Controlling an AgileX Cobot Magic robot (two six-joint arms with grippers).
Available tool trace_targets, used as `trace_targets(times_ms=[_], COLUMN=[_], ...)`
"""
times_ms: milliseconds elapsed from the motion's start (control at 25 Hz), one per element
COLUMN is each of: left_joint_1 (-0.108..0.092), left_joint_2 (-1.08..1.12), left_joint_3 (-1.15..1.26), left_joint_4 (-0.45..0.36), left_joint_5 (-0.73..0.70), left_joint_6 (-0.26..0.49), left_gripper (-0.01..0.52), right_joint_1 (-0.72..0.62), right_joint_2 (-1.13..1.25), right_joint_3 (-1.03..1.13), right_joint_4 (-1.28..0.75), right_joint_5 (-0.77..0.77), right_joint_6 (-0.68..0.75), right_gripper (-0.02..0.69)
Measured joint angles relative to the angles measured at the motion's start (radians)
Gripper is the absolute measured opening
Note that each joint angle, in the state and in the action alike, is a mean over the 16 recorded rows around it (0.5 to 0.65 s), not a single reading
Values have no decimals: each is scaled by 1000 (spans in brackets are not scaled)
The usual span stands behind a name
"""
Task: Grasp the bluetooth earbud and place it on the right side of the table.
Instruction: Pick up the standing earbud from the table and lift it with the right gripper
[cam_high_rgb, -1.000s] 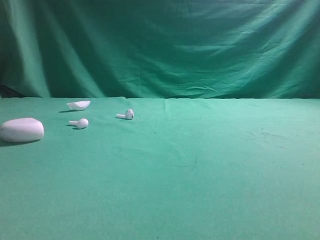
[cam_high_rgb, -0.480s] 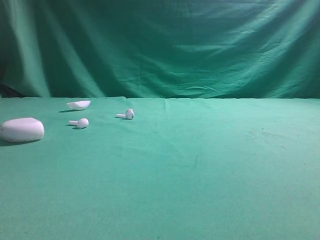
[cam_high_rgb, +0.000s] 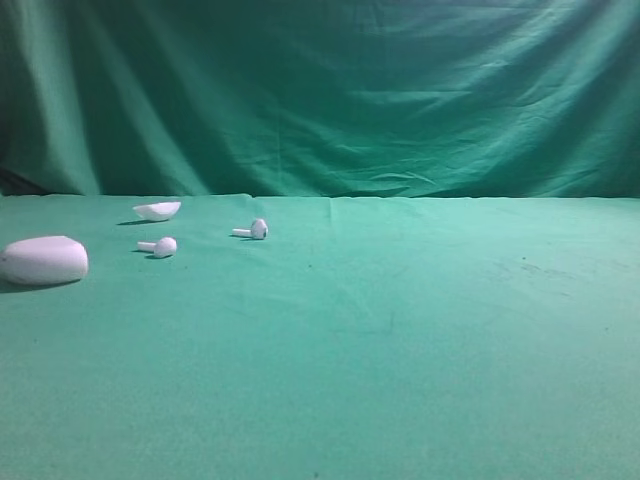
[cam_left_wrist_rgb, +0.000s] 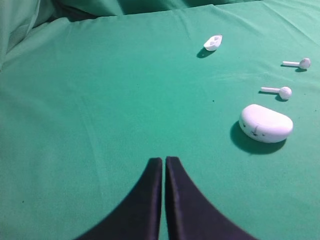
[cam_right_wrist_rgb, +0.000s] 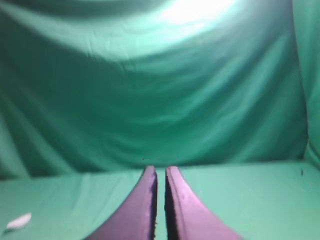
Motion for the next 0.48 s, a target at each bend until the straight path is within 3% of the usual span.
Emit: trace_targets(times_ms=[480], left_joint_1=[0], left_joint_2=[0], left_joint_3=[0], left_joint_4=[0], left_joint_5=[0], left_joint_6=[0], left_gripper=[0], right_joint_1=[83], right_joint_2=[742], right_joint_3=[-524], right_joint_4=[11], right_joint_5=[482], right_joint_6=[-161], right_gripper=[65])
